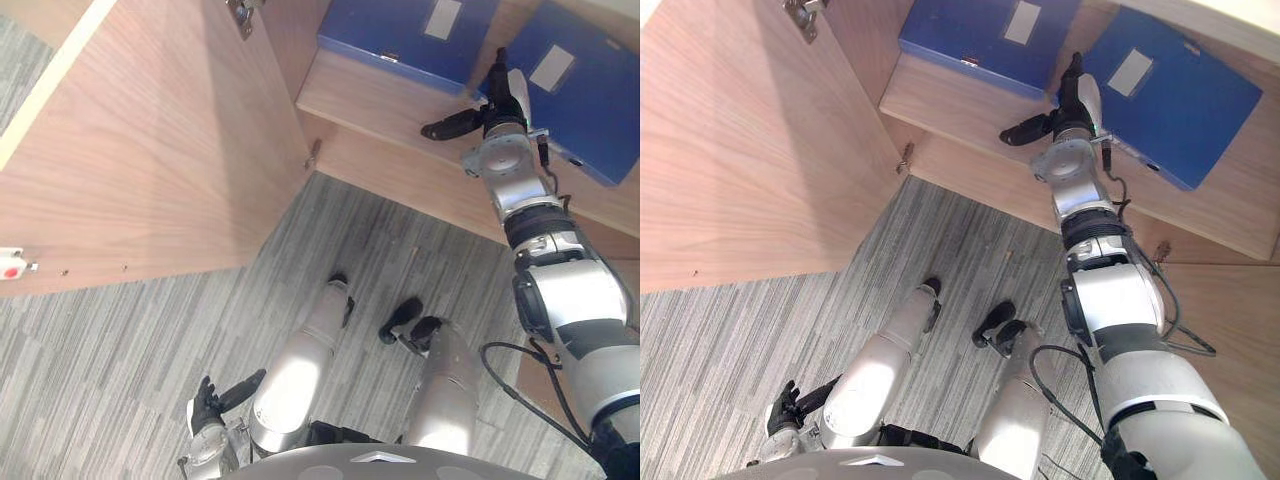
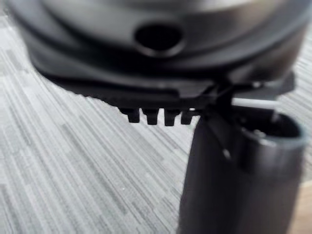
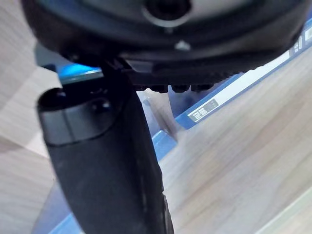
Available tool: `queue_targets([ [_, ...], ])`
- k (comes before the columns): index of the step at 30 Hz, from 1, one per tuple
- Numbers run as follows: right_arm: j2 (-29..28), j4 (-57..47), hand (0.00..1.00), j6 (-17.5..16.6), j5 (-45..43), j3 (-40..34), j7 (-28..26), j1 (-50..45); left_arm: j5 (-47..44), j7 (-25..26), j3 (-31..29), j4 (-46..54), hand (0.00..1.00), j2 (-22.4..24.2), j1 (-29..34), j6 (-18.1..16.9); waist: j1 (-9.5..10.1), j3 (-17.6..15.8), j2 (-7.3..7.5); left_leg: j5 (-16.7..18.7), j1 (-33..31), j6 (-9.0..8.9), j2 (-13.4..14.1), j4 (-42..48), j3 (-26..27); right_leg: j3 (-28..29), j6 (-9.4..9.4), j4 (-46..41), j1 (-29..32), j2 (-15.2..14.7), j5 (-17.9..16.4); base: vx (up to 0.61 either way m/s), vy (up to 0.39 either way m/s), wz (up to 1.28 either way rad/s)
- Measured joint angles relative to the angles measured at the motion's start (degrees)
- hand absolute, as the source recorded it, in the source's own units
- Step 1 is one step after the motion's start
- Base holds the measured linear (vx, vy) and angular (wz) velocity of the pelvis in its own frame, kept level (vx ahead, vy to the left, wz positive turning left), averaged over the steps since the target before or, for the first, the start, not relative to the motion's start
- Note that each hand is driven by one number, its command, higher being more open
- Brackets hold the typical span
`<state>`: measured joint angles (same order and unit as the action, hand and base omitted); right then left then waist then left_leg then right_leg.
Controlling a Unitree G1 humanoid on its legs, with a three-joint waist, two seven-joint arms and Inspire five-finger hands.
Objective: Walk over to the cabinet, pick up the folder, carry it to the office cabinet, place the folder inside the office cabinet, then close the office cabinet door
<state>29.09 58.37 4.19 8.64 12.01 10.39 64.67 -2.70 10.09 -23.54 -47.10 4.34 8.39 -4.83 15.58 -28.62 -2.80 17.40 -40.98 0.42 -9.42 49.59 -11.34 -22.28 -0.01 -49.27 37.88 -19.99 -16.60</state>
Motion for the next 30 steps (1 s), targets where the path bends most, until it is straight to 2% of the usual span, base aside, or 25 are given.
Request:
queue_targets([
  [6, 1.4, 0.7, 1.0, -0.1, 0.7, 2.1, -3.9, 0.3, 0.1, -2.1, -0.2, 0.4, 1.0, -1.0, 0.1, 1.2, 0.03, 0.6, 1.86, -1.7, -0.5, -1.37, 0.2, -2.0, -1.0, -2.2, 0.85, 0.3, 0.3, -0.8, -0.2, 0.0, -0.028, 0.12],
  [8, 1.0, 1.5, 1.0, -0.4, 0.3, 1.7, -4.1, 0.0, 0.3, -2.2, -0.2, 0.3, 1.0, -1.3, 0.1, 1.3, 0.07, 0.9, 2.35, -1.8, -0.5, -1.45, 0.2, -2.1, -1.4, -2.7, 1.1, 0.3, 0.1, -0.8, -0.3, 0.03, -0.016, 0.07],
  [10, 0.2, 1.7, 1.0, -1.0, -2.9, -1.9, -4.0, -0.6, 0.3, -2.6, -0.5, 0.4, 1.0, -1.6, 0.1, 1.4, 0.35, 1.4, 2.89, -1.9, -0.5, -1.47, 0.3, -2.3, -1.7, -3.2, 1.17, 0.3, 0.0, -0.7, -0.3, 0.04, -0.014, 0.05],
  [13, -0.2, 2.2, 1.0, -1.0, -6.9, -6.9, -3.6, -0.9, 0.2, -2.6, -0.4, 0.4, 1.0, -1.5, 0.1, 1.4, 1.14, 2.0, 2.88, -2.0, -0.5, -1.56, 0.4, -2.4, -2.0, -3.6, 1.21, 0.5, -0.3, -0.7, -0.4, 0.04, 0.01, 0.04],
  [17, -0.5, 2.2, 1.0, 0.6, -7.0, -11.0, -2.5, -0.9, 0.0, -2.5, -0.5, 0.5, 1.0, -1.4, 0.1, 1.4, 1.82, 2.3, 2.88, -2.3, -0.5, -1.72, 0.2, -2.6, -2.9, -4.7, 1.23, 0.9, -1.0, -0.8, -0.4, 0.03, 0.028, 0.11],
  [21, -0.5, 2.2, 1.0, 1.8, -6.8, -11.8, -1.5, -0.9, 0.0, -2.0, -1.3, 0.7, 1.0, -0.9, 0.2, 1.4, 2.18, 2.8, 2.84, -2.7, -0.6, -1.61, 0.0, -3.3, -3.0, -5.0, 1.22, 1.3, -1.0, -1.1, -0.4, 0.03, 0.035, 0.05],
  [30, -0.5, 1.9, 1.0, 2.4, -4.5, -12.4, -0.8, -0.2, -0.3, -1.3, -3.1, 1.6, 1.0, 0.1, 0.2, 1.3, 1.66, 2.8, 2.82, -3.3, -0.9, -1.78, -0.1, -4.4, -3.4, -6.6, 1.8, 1.6, -1.1, -1.7, -0.7, 0.02, 0.026, 0.05],
])
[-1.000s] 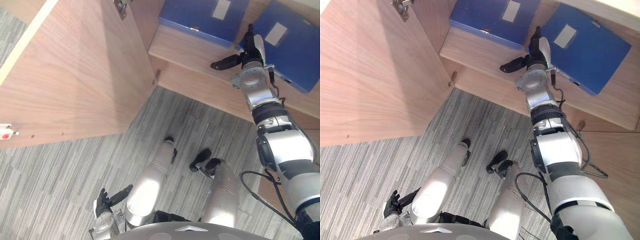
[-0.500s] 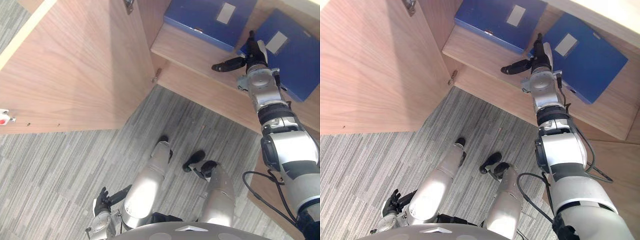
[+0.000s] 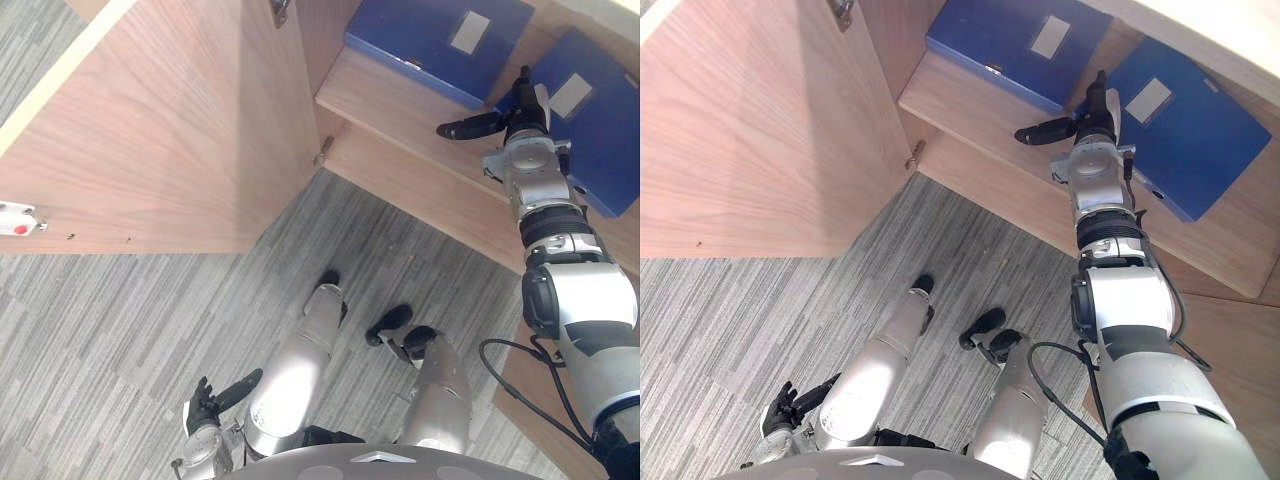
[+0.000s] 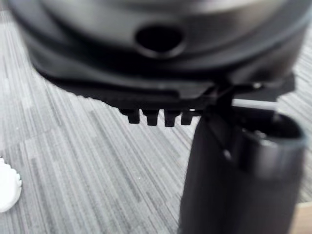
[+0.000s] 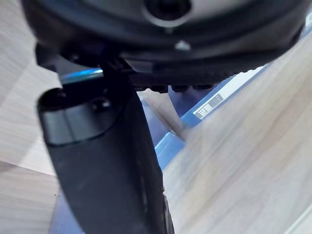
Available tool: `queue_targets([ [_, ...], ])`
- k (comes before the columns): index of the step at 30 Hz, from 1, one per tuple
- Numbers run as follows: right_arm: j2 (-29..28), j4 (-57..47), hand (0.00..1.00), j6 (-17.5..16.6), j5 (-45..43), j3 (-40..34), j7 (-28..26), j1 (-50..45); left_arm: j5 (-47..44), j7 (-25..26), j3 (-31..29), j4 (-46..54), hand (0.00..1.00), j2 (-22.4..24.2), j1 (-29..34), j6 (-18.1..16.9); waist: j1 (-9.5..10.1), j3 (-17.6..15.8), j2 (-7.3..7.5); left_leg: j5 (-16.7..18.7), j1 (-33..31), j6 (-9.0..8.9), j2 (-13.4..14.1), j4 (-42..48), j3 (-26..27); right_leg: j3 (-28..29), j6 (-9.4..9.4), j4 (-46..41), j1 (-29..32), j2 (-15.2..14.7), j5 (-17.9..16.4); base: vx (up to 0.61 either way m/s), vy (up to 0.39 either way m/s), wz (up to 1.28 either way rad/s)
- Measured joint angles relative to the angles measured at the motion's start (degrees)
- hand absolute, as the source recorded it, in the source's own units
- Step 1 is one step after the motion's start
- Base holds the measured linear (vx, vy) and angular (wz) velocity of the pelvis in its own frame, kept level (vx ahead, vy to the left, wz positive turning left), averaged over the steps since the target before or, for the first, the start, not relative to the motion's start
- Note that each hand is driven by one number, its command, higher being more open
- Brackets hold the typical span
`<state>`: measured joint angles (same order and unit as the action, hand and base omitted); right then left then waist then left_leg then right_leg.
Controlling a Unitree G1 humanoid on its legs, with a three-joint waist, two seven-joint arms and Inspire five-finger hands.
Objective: Walk over to the cabinet, pick up the folder, carry it to the office cabinet, place the folder inside the office cabinet, then close the office cabinet door
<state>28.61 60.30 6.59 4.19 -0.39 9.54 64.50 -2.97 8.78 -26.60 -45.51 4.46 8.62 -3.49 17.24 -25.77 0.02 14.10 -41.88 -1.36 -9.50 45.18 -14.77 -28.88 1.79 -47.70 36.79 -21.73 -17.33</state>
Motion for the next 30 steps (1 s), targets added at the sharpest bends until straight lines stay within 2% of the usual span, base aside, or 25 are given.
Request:
queue_targets([
  [9, 0.0, 0.0, 1.0, 2.1, 5.2, 2.9, -1.7, 1.8, -1.4, 0.0, -0.1, 0.0, 1.0, 0.0, 0.0, 0.0, -0.5, 0.0, -0.03, -0.4, 0.7, -0.47, 0.5, -1.3, -0.6, -1.2, -0.1, 1.3, -1.2, 0.4, 0.1, 0.02, 0.008, 0.02],
  [15, -5.5, -0.3, 1.0, 2.2, 6.8, 7.2, -2.9, 4.2, -1.5, -0.1, -0.1, -0.1, 1.0, -0.2, -0.1, 0.0, -1.07, 0.0, -0.02, -0.4, 3.3, -0.56, 2.4, -3.1, -0.2, -1.7, -0.34, 4.1, -3.8, 2.4, 0.6, 0.05, -0.022, -0.09],
  [22, -12.6, -9.5, 1.0, 2.2, 9.0, 15.5, -2.8, 4.3, -2.1, 0.4, -0.1, -0.1, 1.0, -0.2, -0.2, 0.0, -2.45, -0.1, 0.36, -0.3, 6.0, -0.7, 5.5, -5.0, 2.0, -0.8, -0.2, 7.8, -6.1, 5.5, 1.6, 0.07, -0.012, -0.16],
  [23, -13.1, -10.4, 1.0, 2.2, 9.0, 15.9, -2.7, 4.3, -2.2, 0.6, -0.1, -0.1, 1.0, -0.3, -0.2, 0.0, -2.72, -0.2, 0.63, -0.3, 6.4, -0.7, 5.7, -5.3, 2.1, -0.7, -0.21, 8.2, -6.3, 5.8, 1.7, 0.05, 0.003, -0.19],
  [25, -14.7, -14.1, 1.0, 2.1, 9.1, 18.0, -2.6, 4.3, -3.7, 1.1, -0.4, -0.2, 1.0, -0.9, -0.2, 0.0, -3.55, -0.3, 2.09, -0.2, 8.1, -0.73, 7.1, -6.5, 2.9, -0.5, -0.19, 10.5, -7.8, 7.3, 2.6, 0.06, 0.004, -0.26],
  [26, -15.0, -14.6, 1.0, 2.1, 9.1, 18.4, -2.6, 4.3, -3.7, 1.1, -0.3, -0.2, 1.0, -1.0, -0.2, 0.0, -3.6, -0.3, 2.49, -0.2, 8.5, -0.74, 7.5, -6.9, 3.0, -0.3, -0.18, 11.2, -8.2, 7.9, 2.8, 0.07, 0.007, -0.28],
  [28, -15.8, -16.4, 1.0, 2.1, 10.8, 19.8, -2.5, 3.7, -3.7, 1.1, -0.2, -0.1, 1.0, -2.0, -0.3, -0.1, -3.67, 0.0, 4.29, -0.2, 11.1, -0.75, 9.1, -8.7, 3.9, -0.2, -0.51, 14.2, -10.6, 9.7, 3.7, 0.05, 0.005, -0.28],
  [30, -16.1, -16.6, 1.0, 2.1, 11.3, 21.4, -2.6, 3.3, -3.7, 1.1, -0.1, -0.2, 1.0, -2.6, -0.3, 0.0, -3.74, 0.3, 5.22, -0.3, 13.1, -0.82, 10.0, -10.2, 4.3, -0.2, -0.52, 16.6, -12.7, 10.9, 4.5, 0.05, 0.001, -0.25],
])
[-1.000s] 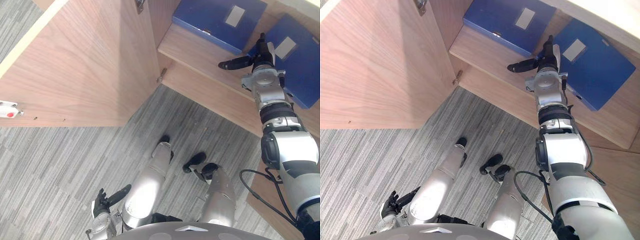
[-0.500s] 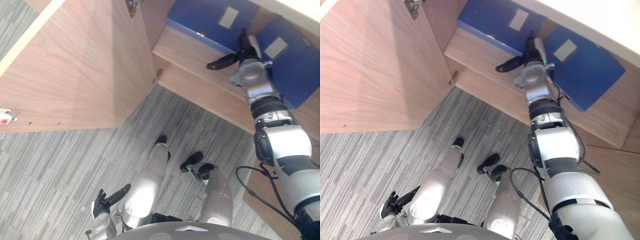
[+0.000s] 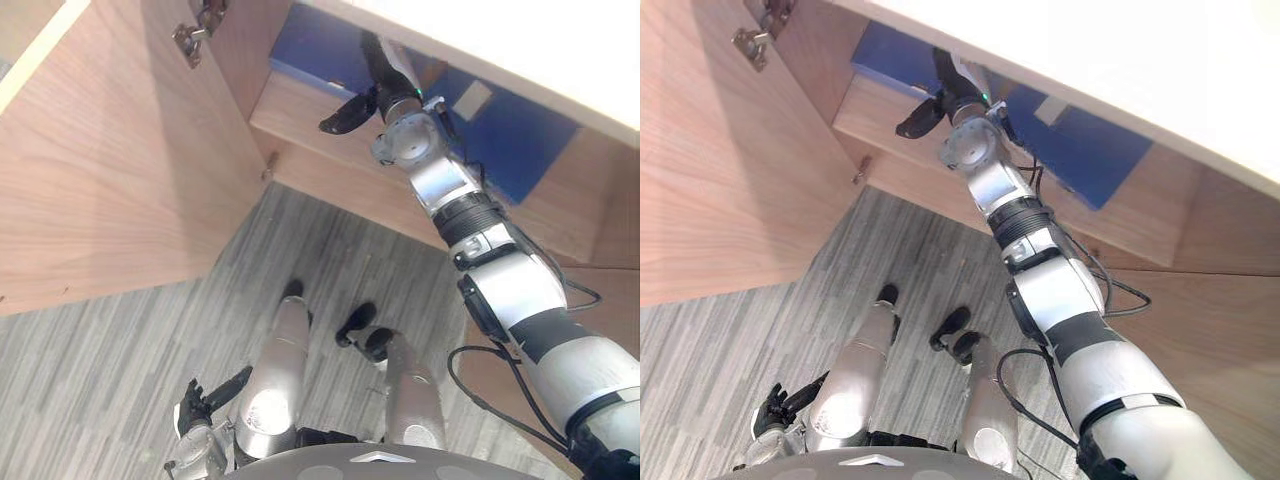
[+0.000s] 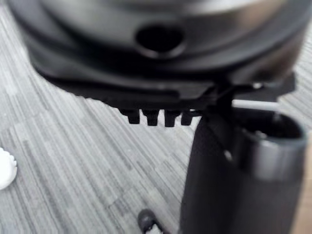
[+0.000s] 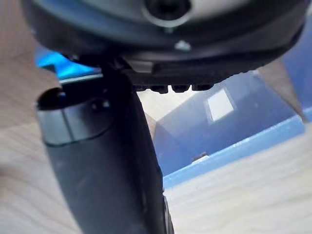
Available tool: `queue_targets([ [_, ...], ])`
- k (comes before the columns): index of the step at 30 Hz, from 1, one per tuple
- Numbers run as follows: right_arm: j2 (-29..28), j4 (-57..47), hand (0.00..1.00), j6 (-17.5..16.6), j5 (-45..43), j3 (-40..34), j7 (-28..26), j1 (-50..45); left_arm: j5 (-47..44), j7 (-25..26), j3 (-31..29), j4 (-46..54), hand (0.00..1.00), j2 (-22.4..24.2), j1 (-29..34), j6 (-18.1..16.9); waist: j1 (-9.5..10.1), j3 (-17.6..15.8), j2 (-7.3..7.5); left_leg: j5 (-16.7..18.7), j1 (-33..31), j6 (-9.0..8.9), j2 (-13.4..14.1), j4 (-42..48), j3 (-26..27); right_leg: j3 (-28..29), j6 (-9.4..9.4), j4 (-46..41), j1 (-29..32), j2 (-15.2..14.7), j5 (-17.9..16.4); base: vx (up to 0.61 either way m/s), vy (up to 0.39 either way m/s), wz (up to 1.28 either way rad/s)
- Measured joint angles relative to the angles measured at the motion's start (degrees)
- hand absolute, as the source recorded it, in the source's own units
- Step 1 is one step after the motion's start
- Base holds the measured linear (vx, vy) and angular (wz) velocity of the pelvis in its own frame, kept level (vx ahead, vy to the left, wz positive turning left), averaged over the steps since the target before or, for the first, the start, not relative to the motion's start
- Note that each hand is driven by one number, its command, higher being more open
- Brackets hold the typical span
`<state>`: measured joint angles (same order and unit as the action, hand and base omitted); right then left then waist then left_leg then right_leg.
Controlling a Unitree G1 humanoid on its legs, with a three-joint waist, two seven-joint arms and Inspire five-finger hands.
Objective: Walk over to the cabinet, pick up the folder, carry it to the office cabinet, place the folder inside the office cabinet, then close the office cabinet door
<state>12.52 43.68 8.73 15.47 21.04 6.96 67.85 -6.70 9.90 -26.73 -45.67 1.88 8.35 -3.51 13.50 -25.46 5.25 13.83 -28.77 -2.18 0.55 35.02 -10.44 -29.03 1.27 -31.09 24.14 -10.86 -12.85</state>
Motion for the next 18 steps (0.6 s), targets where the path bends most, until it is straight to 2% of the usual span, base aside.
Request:
queue_targets([
  [4, -2.5, -1.9, 1.0, -0.9, 0.1, 2.2, -1.2, -4.4, 0.0, -0.2, 0.2, -1.6, 1.0, -2.6, 0.0, 0.0, -0.1, 2.4, 3.62, -0.4, 5.3, -0.68, 2.6, -4.7, 1.5, 1.2, 0.4, 7.8, -5.0, 4.1, 3.0, 0.07, -0.025, -0.3],
  [8, -4.7, -1.8, 1.0, -1.0, 0.0, 4.6, -3.3, -10.5, 0.1, -0.3, 0.2, -4.3, 1.0, -4.2, -0.1, 0.1, -1.05, 4.4, 4.94, -0.8, 9.6, -1.01, 4.2, -8.4, 2.8, 2.9, 0.46, 15.8, -10.1, 7.4, 6.5, 0.07, -0.007, -0.24],
  [14, -6.1, -1.8, 1.0, -3.7, -0.9, 5.2, -4.5, -24.3, 0.6, -0.2, 0.1, -6.9, 1.0, -5.1, 0.3, 1.4, -1.97, 8.1, 4.82, -1.4, 16.3, -0.83, 4.7, -13.9, 5.9, 7.2, 0.09, 26.7, -17.0, 10.1, 12.1, 0.06, 0.036, -0.33],
  [15, -6.2, -1.9, 1.0, -4.4, -2.8, 5.1, -4.8, -30.5, 0.6, -0.3, 0.4, -7.1, 1.0, -5.0, 0.7, 1.4, -3.15, 10.4, 4.85, -2.4, 18.1, -0.64, 4.2, -16.8, 7.1, 8.7, -0.19, 28.8, -17.8, 9.9, 13.5, 0.04, 0.098, -0.32],
  [18, -6.2, -2.3, 1.0, -4.5, -3.6, 4.8, -5.2, -38.3, 1.2, -0.6, 1.2, -8.1, 1.0, -5.0, 0.7, 1.4, -4.41, 12.7, 4.33, -3.2, 21.1, -0.37, 3.8, -20.0, 8.8, 10.5, -0.69, 30.7, -19.4, 9.7, 14.5, 0.04, 0.082, -0.28],
])
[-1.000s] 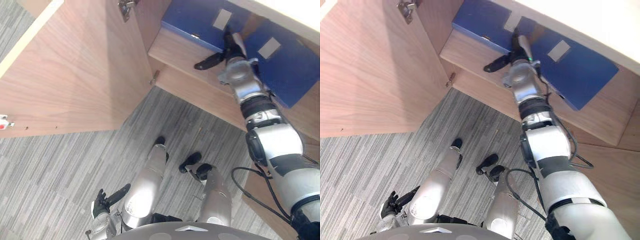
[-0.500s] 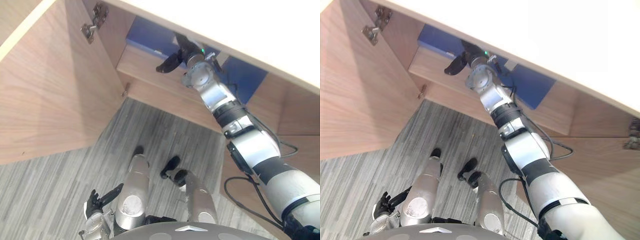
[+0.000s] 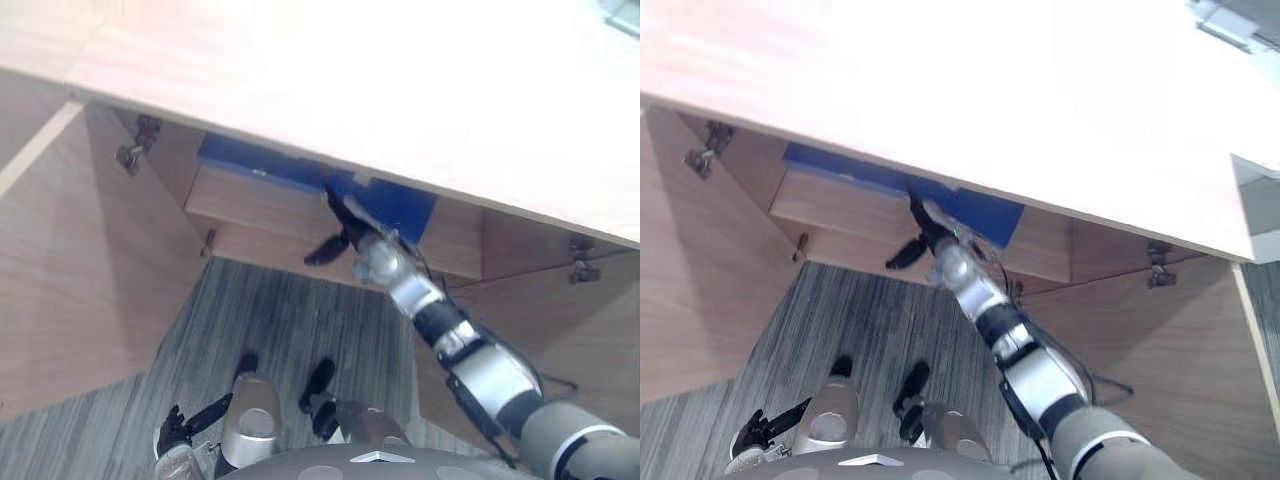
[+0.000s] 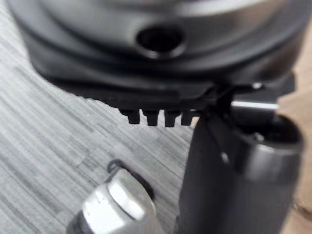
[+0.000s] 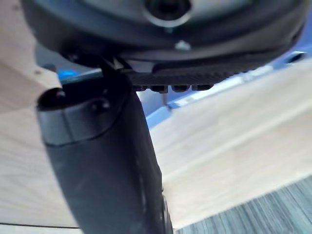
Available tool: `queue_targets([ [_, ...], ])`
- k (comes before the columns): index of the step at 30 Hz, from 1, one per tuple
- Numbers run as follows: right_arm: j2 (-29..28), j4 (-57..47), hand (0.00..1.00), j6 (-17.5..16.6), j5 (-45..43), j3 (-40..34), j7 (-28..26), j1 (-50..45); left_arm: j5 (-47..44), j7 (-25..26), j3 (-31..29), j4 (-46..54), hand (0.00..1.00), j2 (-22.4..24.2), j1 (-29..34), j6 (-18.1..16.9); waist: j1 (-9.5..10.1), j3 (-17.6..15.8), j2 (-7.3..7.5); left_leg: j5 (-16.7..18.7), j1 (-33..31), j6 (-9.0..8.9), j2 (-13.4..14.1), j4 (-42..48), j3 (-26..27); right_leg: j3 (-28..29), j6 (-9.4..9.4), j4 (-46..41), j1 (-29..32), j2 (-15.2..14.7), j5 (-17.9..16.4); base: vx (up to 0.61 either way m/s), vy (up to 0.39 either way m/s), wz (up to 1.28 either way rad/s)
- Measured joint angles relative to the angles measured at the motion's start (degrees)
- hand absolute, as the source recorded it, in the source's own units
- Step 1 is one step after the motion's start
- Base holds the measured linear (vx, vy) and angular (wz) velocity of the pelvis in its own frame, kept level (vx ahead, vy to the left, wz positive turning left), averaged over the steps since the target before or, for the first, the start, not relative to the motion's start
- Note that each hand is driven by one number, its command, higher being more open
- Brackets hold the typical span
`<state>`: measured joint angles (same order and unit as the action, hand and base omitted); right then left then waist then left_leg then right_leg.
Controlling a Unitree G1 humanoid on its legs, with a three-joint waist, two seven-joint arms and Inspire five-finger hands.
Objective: Walk over to the cabinet, pick up the folder, carry it to the office cabinet, place the folder inside the office cabinet, then close the office cabinet door
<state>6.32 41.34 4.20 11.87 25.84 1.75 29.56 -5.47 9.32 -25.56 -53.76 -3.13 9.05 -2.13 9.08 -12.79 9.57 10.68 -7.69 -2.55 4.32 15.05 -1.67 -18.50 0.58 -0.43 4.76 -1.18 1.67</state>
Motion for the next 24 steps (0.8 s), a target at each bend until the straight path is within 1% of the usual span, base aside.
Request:
queue_targets([
  [1, 0.1, -1.5, 1.0, 0.0, -2.2, -0.9, -0.1, -5.3, 1.9, -0.2, 0.1, -0.5, 1.0, 0.1, 0.0, 0.0, -0.81, 0.9, -0.5, 0.0, 1.6, 0.02, -0.1, -1.0, 0.5, 0.4, -0.22, 0.4, -1.0, -0.1, 0.1, 0.04, 0.093, -0.23],
  [2, 0.1, -1.9, 1.0, -0.1, -2.9, -1.4, -0.1, -7.8, 2.0, -0.3, 0.2, -0.8, 1.0, 0.0, 0.0, 0.0, -1.4, 1.2, -0.7, -0.1, 2.4, 0.07, -0.2, -1.5, 0.7, 0.7, -0.28, 0.6, -1.6, -0.2, 0.2, 0.03, 0.104, -0.26],
  [3, -0.2, -2.3, 1.0, -0.3, -4.1, -3.1, -0.1, -13.5, 3.7, -0.6, 0.4, -1.4, 1.0, 0.0, 0.0, 0.1, -2.31, 2.8, -1.21, -0.1, 3.3, 0.08, -0.4, -2.0, 1.2, 1.5, -0.36, 0.8, -1.9, -0.2, 0.2, 0.0, 0.061, -0.18],
  [4, -0.3, -2.3, 1.0, -0.3, -4.2, -3.9, -0.1, -15.5, 4.1, -0.7, 0.4, -1.8, 1.0, -0.1, 0.0, 0.1, -2.65, 3.5, -1.33, -0.1, 3.4, 0.08, -0.4, -2.2, 1.3, 1.6, -0.45, 1.0, -2.0, -0.3, 0.3, 0.0, 0.075, -0.19],
  [5, -0.8, -2.3, 1.0, -0.3, -4.3, -6.4, 0.0, -20.4, 6.1, -0.9, 0.6, -2.2, 1.0, -0.2, 0.0, 0.3, -3.51, 4.5, -1.88, -0.1, 3.8, 0.11, -0.7, -2.2, 1.4, 2.0, -0.76, 1.4, -2.5, -0.4, 0.5, 0.0, 0.045, -0.09],
  [6, -1.1, -2.2, 1.0, -0.3, -4.3, -7.5, 0.0, -22.2, 6.2, -0.9, 0.7, -2.4, 1.0, -0.2, 0.0, 0.3, -3.7, 4.5, -2.15, 0.0, 4.3, 0.13, -0.7, -2.2, 1.4, 2.2, -0.84, 1.5, -3.0, -0.4, 0.6, -0.02, 0.07, -0.05],
  [8, -1.8, -2.3, 1.0, -0.2, -4.2, -11.4, 0.7, -27.5, 8.1, -0.9, 1.5, -3.4, 1.0, -0.2, 0.4, 1.2, -4.7, 5.6, -3.46, 1.6, 4.3, 0.31, -0.5, 0.4, 1.8, 3.2, -0.96, 1.4, -3.8, -0.2, 0.6, -0.07, 0.092, -0.22],
  [9, -2.0, -3.0, 1.0, -0.1, -4.2, -13.1, 1.3, -29.8, 8.3, -0.9, 1.6, -4.0, 1.0, -0.1, 0.7, 1.3, -4.59, 6.0, -4.95, 4.0, 4.1, 0.43, 0.6, 4.2, 3.1, 5.0, -1.0, 0.8, -4.2, 0.8, 0.7, -0.06, 0.074, -0.54],
  [10, -2.0, -3.6, 1.0, -0.1, -4.2, -13.6, 1.6, -30.6, 8.3, -0.9, 1.6, -4.3, 1.0, 0.1, 0.9, 1.3, -4.48, 6.0, -5.96, 5.4, 4.1, 0.36, 1.3, 6.6, 3.5, 6.2, -1.0, 0.3, -4.3, 1.5, 0.7, -0.13, 0.134, -1.0],
  [11, -1.9, -4.2, 1.0, -0.1, -4.2, -14.2, 1.9, -31.3, 8.4, -0.9, 1.6, -4.8, 1.0, 0.7, 1.8, 1.3, -4.25, 6.2, -7.61, 7.5, 4.0, 0.85, 1.0, 11.2, 0.3, 9.4, -0.97, -1.1, -3.9, 2.7, 0.6, -0.11, 0.126, -1.49],
  [12, -1.6, -5.2, 1.0, -0.1, -4.2, -14.3, 2.3, -31.3, 8.3, -1.0, 1.7, -5.5, 1.0, 1.4, 2.6, 1.3, -3.88, 6.5, -8.83, 8.8, 4.3, 0.94, -0.1, 13.4, -5.7, 13.6, -1.07, -2.7, -3.0, 3.8, 0.6, -0.15, 0.169, -1.8],
  [13, -1.5, -6.5, 1.0, -0.1, -4.1, -14.8, 2.6, -31.5, 8.3, -1.0, 1.7, -6.2, 1.0, 1.6, 3.0, 1.3, -3.67, 7.2, -9.74, 10.2, 4.5, 0.84, -1.2, 13.8, -10.1, 16.2, -1.52, -3.8, -1.4, 4.5, 0.8, -0.1, 0.094, -1.56],
  [14, -1.5, -7.3, 1.0, -0.1, -4.0, -15.6, 2.7, -31.5, 8.3, -1.0, 2.1, -6.6, 1.0, 1.7, 2.9, 1.4, -3.77, 7.5, -10.23, 11.2, 4.8, 0.62, -2.0, 13.5, -12.2, 17.8, -1.93, -4.6, -0.1, 4.8, 0.9, -0.23, 0.154, -1.31],
  [15, -1.9, -8.6, 1.0, -0.1, -3.8, -17.3, 2.8, -31.5, 8.3, -1.0, 2.5, -6.8, 1.0, 1.8, 2.8, 1.4, -4.0, 7.5, -10.22, 11.9, 5.0, 0.59, -2.9, 12.8, -11.9, 20.9, -2.43, -5.8, 1.9, 4.8, 1.2, -0.27, 0.151, -1.15],
  [16, -2.1, -9.3, 1.0, -0.1, -3.7, -19.1, 2.9, -31.8, 8.3, -1.0, 2.8, -6.9, 1.0, 1.6, 2.9, 1.3, -4.67, 7.5, -9.88, 11.3, 5.0, 0.93, -3.3, 11.8, -9.7, 23.3, -3.17, -6.1, 3.1, 4.3, 1.8, -0.27, 0.16, -1.04],
  [17, -2.1, -10.0, 1.0, 0.0, -3.7, -20.2, 2.9, -32.2, 8.3, -1.0, 2.9, -6.9, 1.0, 1.5, 2.9, 1.3, -4.78, 7.5, -9.8, 11.2, 5.0, 1.24, -3.9, 11.5, -8.7, 24.6, -3.55, -6.2, 3.8, 4.1, 2.1, -0.15, 0.093, -0.79],
  [18, -2.1, -11.0, 1.0, 0.0, -3.7, -21.9, 3.3, -32.6, 8.3, -1.0, 2.9, -6.9, 1.0, 1.4, 2.9, 1.3, -4.78, 7.7, -9.33, 10.9, 4.9, 1.59, -4.2, 11.1, -7.0, 26.6, -4.06, -6.4, 4.6, 4.0, 2.4, -0.13, 0.107, -0.8],
  [19, -2.3, -11.9, 1.0, 0.1, -3.7, -23.7, 4.4, -33.0, 8.3, -1.0, 3.0, -7.1, 1.0, 1.3, 3.0, 1.3, -4.78, 7.7, -9.14, 10.2, 5.0, 2.04, -4.9, 10.0, -4.9, 29.1, -4.54, -6.4, 5.5, 3.7, 2.7, -0.14, 0.126, -0.9],
  [20, -2.4, -12.8, 1.0, 0.1, -3.7, -25.3, 5.7, -33.5, 8.4, -1.0, 3.5, -7.1, 1.0, 1.0, 3.3, 1.2, -5.2, 7.6, -8.82, 9.2, 5.3, 2.32, -5.8, 8.4, -3.5, 31.0, -4.82, -6.3, 6.3, 3.1, 2.9, -0.12, 0.119, -0.72],
  [22, -2.8, -13.2, 1.0, 0.1, -3.8, -27.1, 6.8, -34.0, 8.6, -1.0, 3.4, -7.1, 1.0, 1.0, 4.1, 1.2, -6.35, 7.4, -8.57, 8.1, 6.4, 2.58, -6.8, 6.5, -1.7, 33.2, -5.17, -6.3, 6.7, 2.7, 3.2, -0.06, 0.086, -0.51],
  [24, -3.7, -15.6, 1.0, 0.1, -3.8, -28.7, 7.7, -36.9, 9.7, -1.0, 3.1, -7.6, 1.0, 1.2, 4.9, 1.2, -6.25, 7.2, -8.66, 7.4, 8.3, 2.68, -7.1, 5.0, 0.9, 35.0, -5.33, -6.7, 6.4, 2.7, 3.7, -0.03, 0.084, -0.56],
])
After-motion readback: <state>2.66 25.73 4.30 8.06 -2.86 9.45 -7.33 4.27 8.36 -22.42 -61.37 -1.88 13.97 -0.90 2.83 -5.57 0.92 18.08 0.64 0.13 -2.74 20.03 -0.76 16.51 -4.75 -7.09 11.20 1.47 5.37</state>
